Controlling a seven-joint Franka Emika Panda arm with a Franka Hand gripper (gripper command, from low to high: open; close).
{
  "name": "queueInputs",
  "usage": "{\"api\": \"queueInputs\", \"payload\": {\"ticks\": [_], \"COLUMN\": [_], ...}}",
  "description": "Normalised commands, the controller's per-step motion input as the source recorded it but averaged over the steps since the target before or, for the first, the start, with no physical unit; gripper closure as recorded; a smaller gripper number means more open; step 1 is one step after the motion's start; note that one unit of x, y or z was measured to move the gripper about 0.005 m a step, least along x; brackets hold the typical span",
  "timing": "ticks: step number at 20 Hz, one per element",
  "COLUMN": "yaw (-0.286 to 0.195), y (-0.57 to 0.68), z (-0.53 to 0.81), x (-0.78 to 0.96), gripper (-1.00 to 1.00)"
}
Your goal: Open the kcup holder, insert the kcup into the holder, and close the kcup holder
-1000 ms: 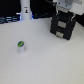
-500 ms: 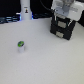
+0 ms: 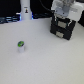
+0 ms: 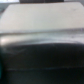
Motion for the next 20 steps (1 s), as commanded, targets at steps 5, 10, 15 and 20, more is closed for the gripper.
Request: {"api": "queueInputs", "payload": {"ticks": [5, 10, 15, 20], "yaw": [-0.023, -0.033, -0.048, -0.045], "y": [-0.02, -0.14, -0.24, -0.26], "z": [0.07, 0.16, 0.23, 0.21], "x": [0.53, 0.67, 0.95, 0.98], "gripper": [1.00, 1.00, 1.00, 1.00]}}
